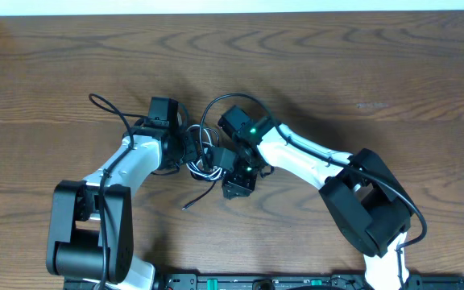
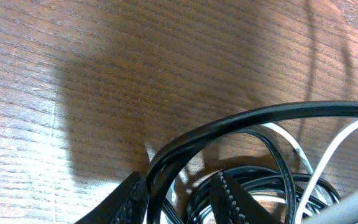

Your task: Untangle cables

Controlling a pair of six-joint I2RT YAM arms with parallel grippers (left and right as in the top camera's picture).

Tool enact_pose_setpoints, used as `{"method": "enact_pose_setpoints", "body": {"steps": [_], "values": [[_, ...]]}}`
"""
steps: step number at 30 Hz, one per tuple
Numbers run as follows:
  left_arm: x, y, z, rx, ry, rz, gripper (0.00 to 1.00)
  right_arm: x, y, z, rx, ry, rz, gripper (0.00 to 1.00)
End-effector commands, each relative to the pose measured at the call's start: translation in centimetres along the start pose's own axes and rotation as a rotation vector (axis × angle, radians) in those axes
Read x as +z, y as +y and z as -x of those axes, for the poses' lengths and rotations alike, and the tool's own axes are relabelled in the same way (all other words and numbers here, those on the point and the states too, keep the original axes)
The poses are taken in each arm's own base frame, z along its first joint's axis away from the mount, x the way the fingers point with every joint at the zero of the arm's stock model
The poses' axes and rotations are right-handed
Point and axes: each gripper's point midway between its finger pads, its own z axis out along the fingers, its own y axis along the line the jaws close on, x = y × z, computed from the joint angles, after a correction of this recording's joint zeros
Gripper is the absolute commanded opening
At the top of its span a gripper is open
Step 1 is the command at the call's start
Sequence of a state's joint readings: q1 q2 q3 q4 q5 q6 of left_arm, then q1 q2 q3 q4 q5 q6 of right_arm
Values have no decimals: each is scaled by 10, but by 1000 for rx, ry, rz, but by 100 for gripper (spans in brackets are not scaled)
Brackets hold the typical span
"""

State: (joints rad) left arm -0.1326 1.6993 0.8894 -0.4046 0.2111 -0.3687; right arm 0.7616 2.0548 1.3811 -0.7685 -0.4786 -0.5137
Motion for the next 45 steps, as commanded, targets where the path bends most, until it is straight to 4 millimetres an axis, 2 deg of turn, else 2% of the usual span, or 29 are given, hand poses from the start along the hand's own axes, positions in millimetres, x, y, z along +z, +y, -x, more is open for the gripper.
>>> {"method": "enact_pose_setpoints", "body": {"steps": [1, 4, 10, 15, 17, 19, 25, 32, 38, 45], "values": [[-3, -2, 4, 6, -7, -8, 37, 2, -5, 4, 39, -14, -33, 51], [-3, -1, 3, 5, -6, -8, 37, 2, -9, 12, 38, -45, -48, 51], [-1, -1, 2, 4, 1, -5, 38, -1, -7, 15, 48, -58, -42, 50], [2, 0, 1, 2, 8, -2, 37, -16, -9, 23, 27, -84, -92, 51], [2, 1, 1, 2, 9, -2, 33, -20, -14, 23, 24, -81, -130, 51], [2, 1, 1, 3, 9, -2, 28, -20, -18, 21, 25, -72, -152, 52], [5, 2, -1, 0, 19, 3, 28, -17, -24, 15, 29, -54, -178, 53], [6, 2, -2, 1, 20, 3, 28, -4, -28, 11, 33, -86, -191, 53], [6, 2, -2, 1, 21, 4, 28, -1, -22, 26, 0, -168, -144, 52], [6, 2, -2, 1, 20, 3, 28, -11, -16, 35, -19, -206, -133, 51]]}}
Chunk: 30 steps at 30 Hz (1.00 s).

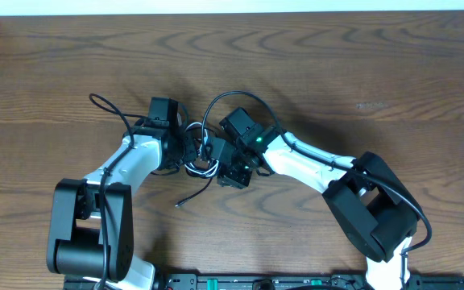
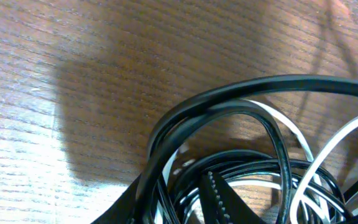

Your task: Untangle cables

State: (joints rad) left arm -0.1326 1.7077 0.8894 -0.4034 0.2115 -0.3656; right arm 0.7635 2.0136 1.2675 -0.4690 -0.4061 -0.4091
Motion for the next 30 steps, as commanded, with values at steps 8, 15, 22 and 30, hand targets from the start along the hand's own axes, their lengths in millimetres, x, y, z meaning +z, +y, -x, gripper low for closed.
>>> {"method": "enact_pose_setpoints", "body": {"steps": [8, 15, 22, 30], "values": [[4, 1, 0, 0, 10, -1, 28, -31, 11, 31, -34, -110, 1, 51], [4, 1, 0, 0, 10, -1, 28, -25, 12, 30, -27, -107, 4, 51], [4, 1, 0, 0, 10, -1, 28, -19, 11, 25, 11, -90, 13, 51], [4, 1, 0, 0, 10, -1, 28, -18, 11, 22, 14, -83, 11, 49]]}}
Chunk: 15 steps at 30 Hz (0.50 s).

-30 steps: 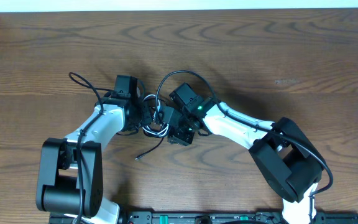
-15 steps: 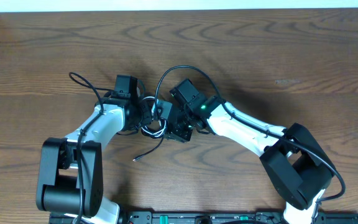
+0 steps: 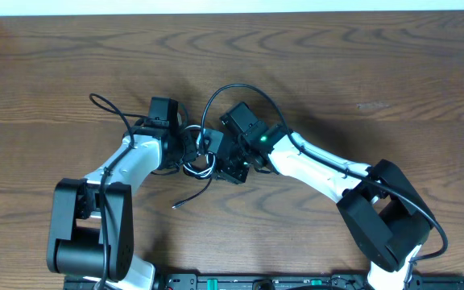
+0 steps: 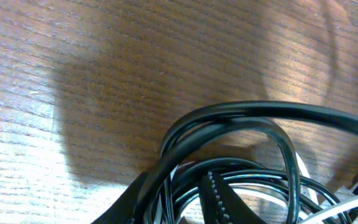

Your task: Untangle cables

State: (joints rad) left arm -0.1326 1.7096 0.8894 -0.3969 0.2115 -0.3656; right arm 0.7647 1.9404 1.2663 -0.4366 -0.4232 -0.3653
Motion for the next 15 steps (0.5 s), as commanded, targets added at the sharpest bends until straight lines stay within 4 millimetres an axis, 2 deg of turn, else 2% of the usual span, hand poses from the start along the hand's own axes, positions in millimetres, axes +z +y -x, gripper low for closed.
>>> {"method": "enact_pose_setpoints", "body": {"steps": [1, 8, 11, 15], "values": [[4, 2, -1, -1, 14, 1, 28, 6, 6, -6, 14, 15, 21, 49], [4, 2, -1, -1, 14, 1, 28, 5, -16, -10, 10, 43, -101, 52], [4, 2, -1, -1, 14, 1, 28, 2, -30, -13, 50, 49, -162, 52], [4, 2, -1, -1, 13, 1, 28, -2, -39, -15, 112, 43, -178, 52]]}}
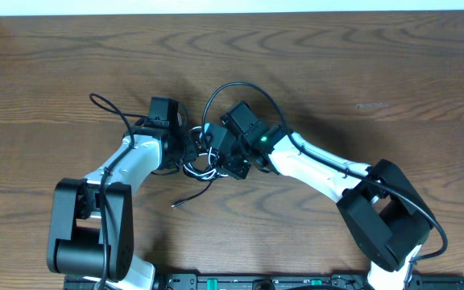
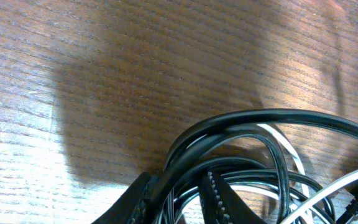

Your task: Untangle cables

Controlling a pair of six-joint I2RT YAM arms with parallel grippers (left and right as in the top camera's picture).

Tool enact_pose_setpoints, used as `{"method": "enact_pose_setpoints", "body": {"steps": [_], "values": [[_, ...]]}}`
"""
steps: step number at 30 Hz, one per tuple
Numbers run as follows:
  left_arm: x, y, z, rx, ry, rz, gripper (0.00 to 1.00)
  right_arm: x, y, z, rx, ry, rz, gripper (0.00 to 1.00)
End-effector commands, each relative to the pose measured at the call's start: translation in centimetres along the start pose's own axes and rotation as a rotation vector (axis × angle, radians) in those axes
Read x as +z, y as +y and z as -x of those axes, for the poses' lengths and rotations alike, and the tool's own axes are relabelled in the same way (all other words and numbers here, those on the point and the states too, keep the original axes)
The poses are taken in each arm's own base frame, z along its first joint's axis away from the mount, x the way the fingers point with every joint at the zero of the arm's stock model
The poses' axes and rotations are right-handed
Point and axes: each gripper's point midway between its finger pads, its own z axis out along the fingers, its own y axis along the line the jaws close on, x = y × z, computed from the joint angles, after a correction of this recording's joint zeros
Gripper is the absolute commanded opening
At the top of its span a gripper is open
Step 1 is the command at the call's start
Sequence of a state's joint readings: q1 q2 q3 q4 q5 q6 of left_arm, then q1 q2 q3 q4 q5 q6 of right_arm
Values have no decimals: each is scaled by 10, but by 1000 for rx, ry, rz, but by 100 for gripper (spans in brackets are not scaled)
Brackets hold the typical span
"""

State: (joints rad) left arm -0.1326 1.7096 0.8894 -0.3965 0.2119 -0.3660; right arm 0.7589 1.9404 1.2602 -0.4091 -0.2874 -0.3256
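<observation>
A tangle of black and white cables (image 1: 200, 161) lies on the wooden table between the two arms. My left gripper (image 1: 185, 148) comes at it from the left. In the left wrist view my left gripper (image 2: 176, 202) is shut on a thick black cable (image 2: 241, 118), with thinner black and white strands (image 2: 291, 162) looping just beyond the fingers (image 2: 219, 199). My right gripper (image 1: 216, 142) sits on the tangle's right side, close against the left gripper; its fingers are hidden from above. A loose cable end (image 1: 177, 205) trails toward the front.
Each arm carries its own black wire loop, one at the left (image 1: 103, 105) and one above the right wrist (image 1: 244, 90). Bare wooden table (image 1: 361, 64) surrounds the tangle. The arm bases stand at the front edge.
My right gripper has moved slightly up and left, closer to the left gripper. In the left wrist view the cable loops sit a little lower and white strands show again.
My right gripper stood to the front right of the tangle, apart from the left gripper. At each later moment it was further up and left, and the tangle more bunched. The left gripper stayed in place, shut on the black cable throughout.
</observation>
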Motion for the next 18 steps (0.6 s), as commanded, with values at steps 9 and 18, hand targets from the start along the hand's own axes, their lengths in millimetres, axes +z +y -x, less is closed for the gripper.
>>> {"method": "enact_pose_setpoints", "body": {"steps": [9, 18], "values": [[4, 1, -1, 0, 12, 0, 28, -1, -26, -26, 152, 78, -93, 47], [4, 1, -1, 0, 11, 0, 28, -4, -11, -58, 181, 212, -50, 30]]}}
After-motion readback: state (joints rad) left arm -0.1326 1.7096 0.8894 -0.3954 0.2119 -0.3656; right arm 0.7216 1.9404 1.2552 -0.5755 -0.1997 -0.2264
